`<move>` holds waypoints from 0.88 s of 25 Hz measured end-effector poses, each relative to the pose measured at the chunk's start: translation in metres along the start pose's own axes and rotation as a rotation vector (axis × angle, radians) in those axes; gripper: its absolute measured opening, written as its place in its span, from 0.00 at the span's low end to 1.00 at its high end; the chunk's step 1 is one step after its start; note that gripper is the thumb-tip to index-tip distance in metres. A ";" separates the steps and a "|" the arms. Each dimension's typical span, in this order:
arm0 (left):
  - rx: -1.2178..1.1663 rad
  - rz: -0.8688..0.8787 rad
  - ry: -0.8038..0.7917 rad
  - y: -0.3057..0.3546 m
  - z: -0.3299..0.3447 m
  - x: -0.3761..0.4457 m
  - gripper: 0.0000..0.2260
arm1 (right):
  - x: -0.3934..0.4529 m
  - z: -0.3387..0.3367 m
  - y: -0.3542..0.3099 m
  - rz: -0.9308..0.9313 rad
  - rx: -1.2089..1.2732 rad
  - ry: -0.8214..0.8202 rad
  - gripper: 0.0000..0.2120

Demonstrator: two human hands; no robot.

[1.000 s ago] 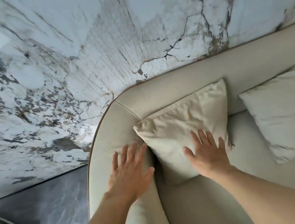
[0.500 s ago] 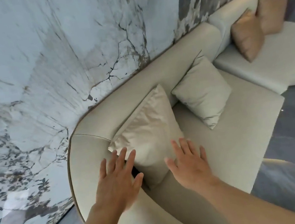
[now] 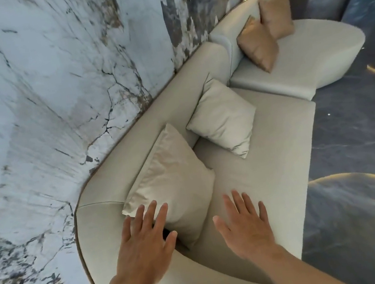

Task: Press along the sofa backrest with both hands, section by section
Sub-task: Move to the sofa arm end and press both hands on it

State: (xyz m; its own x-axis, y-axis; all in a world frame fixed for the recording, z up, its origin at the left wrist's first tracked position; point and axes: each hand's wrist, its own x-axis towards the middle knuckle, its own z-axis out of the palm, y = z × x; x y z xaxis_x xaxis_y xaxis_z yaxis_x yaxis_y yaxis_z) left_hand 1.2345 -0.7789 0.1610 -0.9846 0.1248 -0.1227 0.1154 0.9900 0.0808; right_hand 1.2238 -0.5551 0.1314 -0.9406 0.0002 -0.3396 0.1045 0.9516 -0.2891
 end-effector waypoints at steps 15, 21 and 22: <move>-0.072 0.371 -0.157 -0.170 0.061 -0.017 0.28 | -0.089 0.147 -0.134 0.427 -0.006 0.035 0.32; -0.080 0.484 -0.162 -0.173 0.104 -0.030 0.29 | -0.129 0.192 -0.138 0.542 -0.011 0.046 0.33; -0.081 0.495 -0.141 -0.172 0.109 -0.028 0.30 | -0.130 0.197 -0.136 0.539 -0.009 0.075 0.34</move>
State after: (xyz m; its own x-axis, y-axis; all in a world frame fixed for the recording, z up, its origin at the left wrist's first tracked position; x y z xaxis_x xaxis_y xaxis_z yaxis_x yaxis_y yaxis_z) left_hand 1.2567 -0.9453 0.0425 -0.7869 0.5897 -0.1818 0.5464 0.8028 0.2386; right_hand 1.3957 -0.7453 0.0390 -0.7752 0.5101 -0.3727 0.5756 0.8135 -0.0837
